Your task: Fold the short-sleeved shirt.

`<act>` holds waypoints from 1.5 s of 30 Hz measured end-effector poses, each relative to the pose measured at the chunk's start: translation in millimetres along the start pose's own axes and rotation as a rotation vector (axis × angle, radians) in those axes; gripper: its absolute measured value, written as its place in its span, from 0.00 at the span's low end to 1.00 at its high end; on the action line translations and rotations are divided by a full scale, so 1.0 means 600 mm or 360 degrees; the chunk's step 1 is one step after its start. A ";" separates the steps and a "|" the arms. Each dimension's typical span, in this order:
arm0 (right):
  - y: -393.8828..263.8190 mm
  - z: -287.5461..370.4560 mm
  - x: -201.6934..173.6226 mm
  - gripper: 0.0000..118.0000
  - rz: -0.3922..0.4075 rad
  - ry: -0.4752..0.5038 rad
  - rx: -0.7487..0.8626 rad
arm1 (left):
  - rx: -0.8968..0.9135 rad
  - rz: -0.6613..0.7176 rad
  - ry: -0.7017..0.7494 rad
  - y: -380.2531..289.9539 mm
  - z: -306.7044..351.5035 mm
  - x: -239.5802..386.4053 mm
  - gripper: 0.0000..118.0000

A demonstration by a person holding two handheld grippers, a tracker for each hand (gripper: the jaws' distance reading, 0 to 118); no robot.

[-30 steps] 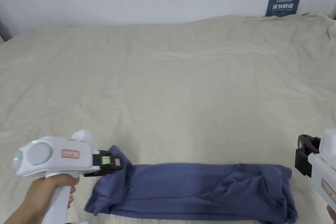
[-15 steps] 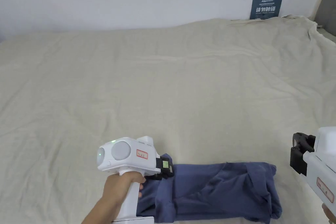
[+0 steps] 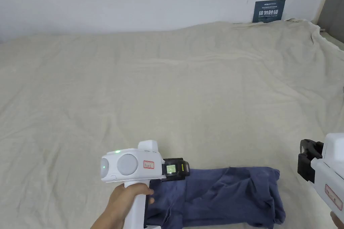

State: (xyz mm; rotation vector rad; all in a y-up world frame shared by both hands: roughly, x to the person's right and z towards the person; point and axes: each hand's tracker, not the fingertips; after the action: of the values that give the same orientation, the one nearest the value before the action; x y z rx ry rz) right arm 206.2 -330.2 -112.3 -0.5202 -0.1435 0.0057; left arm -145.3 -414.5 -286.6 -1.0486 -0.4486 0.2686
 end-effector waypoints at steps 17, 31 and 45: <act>0.015 0.009 -0.015 0.00 0.0006 0.0041 0.0056 | 0.0646 -0.0109 0.0402 -0.048 0.124 -0.094 0.00; -0.001 0.008 0.000 0.00 -0.0019 0.0026 0.0009 | 0.0349 -0.0176 0.0372 -0.145 -0.014 -0.067 0.00; -0.009 0.011 0.027 0.00 -0.0047 -0.0024 -0.0013 | 0.0169 -0.0244 0.0144 -0.180 -0.094 0.043 0.00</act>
State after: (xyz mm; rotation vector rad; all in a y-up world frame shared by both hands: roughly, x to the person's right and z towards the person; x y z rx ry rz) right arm 221.2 -331.1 -101.9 -0.5263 -0.1657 -0.0196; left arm -95.5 -498.5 -209.5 -0.9134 -0.4264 0.1070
